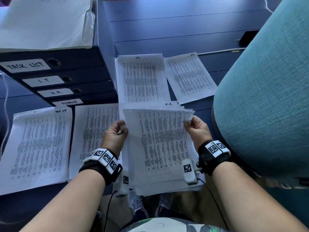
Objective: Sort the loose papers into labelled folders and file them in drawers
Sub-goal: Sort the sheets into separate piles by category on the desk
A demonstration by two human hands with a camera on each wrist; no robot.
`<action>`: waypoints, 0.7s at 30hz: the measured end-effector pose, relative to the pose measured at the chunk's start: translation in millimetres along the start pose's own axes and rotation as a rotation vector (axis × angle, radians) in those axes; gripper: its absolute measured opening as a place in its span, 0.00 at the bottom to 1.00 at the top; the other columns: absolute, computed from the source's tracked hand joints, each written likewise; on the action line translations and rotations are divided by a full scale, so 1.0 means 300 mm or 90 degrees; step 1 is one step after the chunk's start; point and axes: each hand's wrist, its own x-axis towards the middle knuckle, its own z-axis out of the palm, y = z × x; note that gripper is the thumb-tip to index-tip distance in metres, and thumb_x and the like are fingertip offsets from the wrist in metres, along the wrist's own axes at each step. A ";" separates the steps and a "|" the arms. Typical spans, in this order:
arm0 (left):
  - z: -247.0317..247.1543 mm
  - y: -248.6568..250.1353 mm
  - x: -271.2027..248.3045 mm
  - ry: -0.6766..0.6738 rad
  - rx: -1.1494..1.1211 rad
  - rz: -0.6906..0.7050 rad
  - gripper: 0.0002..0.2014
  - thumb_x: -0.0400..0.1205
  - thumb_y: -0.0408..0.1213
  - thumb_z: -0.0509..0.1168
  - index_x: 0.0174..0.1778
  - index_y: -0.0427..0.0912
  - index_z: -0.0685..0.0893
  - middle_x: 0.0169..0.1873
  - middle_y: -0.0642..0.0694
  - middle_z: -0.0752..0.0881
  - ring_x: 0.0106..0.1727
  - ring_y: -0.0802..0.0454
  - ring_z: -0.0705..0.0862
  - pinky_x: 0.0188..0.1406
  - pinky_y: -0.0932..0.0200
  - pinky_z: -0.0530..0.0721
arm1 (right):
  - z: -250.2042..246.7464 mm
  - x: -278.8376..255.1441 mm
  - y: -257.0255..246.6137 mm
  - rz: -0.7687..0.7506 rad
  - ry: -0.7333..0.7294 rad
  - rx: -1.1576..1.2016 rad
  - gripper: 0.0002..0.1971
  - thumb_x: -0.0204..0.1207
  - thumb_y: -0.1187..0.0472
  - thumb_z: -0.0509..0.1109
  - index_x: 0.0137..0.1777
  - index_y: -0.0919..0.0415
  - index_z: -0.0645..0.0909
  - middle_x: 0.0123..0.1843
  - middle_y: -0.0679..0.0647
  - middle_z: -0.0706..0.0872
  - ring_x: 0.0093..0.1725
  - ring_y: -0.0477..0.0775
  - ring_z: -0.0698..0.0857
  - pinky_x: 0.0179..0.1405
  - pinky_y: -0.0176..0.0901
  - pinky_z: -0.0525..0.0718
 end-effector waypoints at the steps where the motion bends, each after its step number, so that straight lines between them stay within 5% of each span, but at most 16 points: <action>1: 0.001 0.003 0.000 -0.023 0.012 0.010 0.14 0.84 0.28 0.63 0.55 0.55 0.81 0.43 0.43 0.86 0.48 0.47 0.84 0.58 0.47 0.82 | 0.000 0.003 0.000 0.014 0.000 -0.002 0.16 0.71 0.47 0.77 0.52 0.55 0.83 0.55 0.61 0.89 0.58 0.62 0.87 0.62 0.66 0.83; 2: 0.002 0.008 0.000 -0.044 0.017 0.015 0.17 0.85 0.29 0.62 0.57 0.60 0.79 0.42 0.39 0.85 0.49 0.44 0.84 0.57 0.45 0.83 | 0.000 0.008 0.001 0.028 -0.012 0.016 0.20 0.68 0.43 0.78 0.53 0.55 0.82 0.56 0.62 0.88 0.58 0.63 0.87 0.63 0.67 0.82; 4: 0.010 0.016 0.004 -0.068 -0.014 -0.007 0.22 0.86 0.28 0.60 0.62 0.66 0.76 0.40 0.40 0.83 0.48 0.45 0.84 0.55 0.44 0.85 | 0.009 0.013 -0.012 0.038 -0.033 0.047 0.12 0.73 0.51 0.76 0.53 0.54 0.81 0.56 0.61 0.89 0.60 0.65 0.86 0.64 0.68 0.80; 6: 0.027 0.044 -0.002 -0.070 -0.077 -0.038 0.18 0.88 0.33 0.57 0.68 0.62 0.73 0.40 0.46 0.85 0.46 0.48 0.85 0.52 0.44 0.87 | 0.017 0.030 -0.023 0.032 -0.018 0.025 0.05 0.78 0.63 0.71 0.51 0.54 0.80 0.53 0.59 0.89 0.58 0.64 0.86 0.62 0.69 0.81; 8: 0.043 0.073 -0.012 -0.092 -0.105 -0.071 0.14 0.89 0.45 0.55 0.71 0.55 0.74 0.52 0.44 0.88 0.51 0.45 0.86 0.54 0.39 0.86 | 0.032 0.044 -0.049 -0.012 0.048 -0.033 0.07 0.78 0.64 0.71 0.48 0.51 0.79 0.49 0.56 0.89 0.53 0.61 0.88 0.57 0.66 0.85; 10: 0.040 0.082 -0.014 -0.148 -0.053 -0.105 0.25 0.81 0.50 0.64 0.73 0.47 0.73 0.61 0.40 0.85 0.61 0.39 0.84 0.61 0.33 0.82 | 0.048 0.063 -0.085 -0.061 0.147 -0.036 0.11 0.78 0.63 0.72 0.48 0.45 0.76 0.46 0.52 0.89 0.49 0.55 0.89 0.53 0.62 0.87; 12: 0.039 0.076 -0.017 -0.203 0.028 -0.117 0.27 0.75 0.38 0.73 0.69 0.45 0.74 0.59 0.41 0.85 0.62 0.38 0.83 0.63 0.33 0.81 | 0.055 0.079 -0.126 -0.094 0.183 0.038 0.16 0.78 0.66 0.70 0.54 0.44 0.71 0.46 0.57 0.88 0.48 0.54 0.89 0.53 0.58 0.88; 14: 0.039 0.064 -0.004 -0.193 0.077 -0.076 0.21 0.77 0.28 0.72 0.63 0.48 0.77 0.54 0.44 0.87 0.59 0.41 0.85 0.64 0.37 0.82 | 0.057 0.093 -0.141 -0.120 0.159 0.046 0.24 0.78 0.66 0.70 0.67 0.45 0.67 0.48 0.66 0.86 0.48 0.58 0.88 0.51 0.53 0.88; 16: 0.042 0.071 0.008 -0.142 0.039 -0.036 0.18 0.79 0.25 0.69 0.60 0.50 0.79 0.53 0.47 0.88 0.56 0.46 0.87 0.63 0.41 0.83 | 0.059 0.098 -0.132 -0.108 0.106 -0.056 0.29 0.77 0.60 0.71 0.75 0.49 0.64 0.46 0.63 0.86 0.45 0.54 0.88 0.48 0.47 0.87; 21: 0.061 0.129 0.051 -0.045 0.049 0.017 0.20 0.82 0.28 0.67 0.67 0.50 0.74 0.57 0.49 0.85 0.58 0.48 0.85 0.63 0.41 0.82 | 0.078 0.039 -0.071 0.033 -0.120 -0.269 0.15 0.79 0.64 0.67 0.64 0.54 0.74 0.56 0.47 0.83 0.57 0.52 0.86 0.52 0.49 0.89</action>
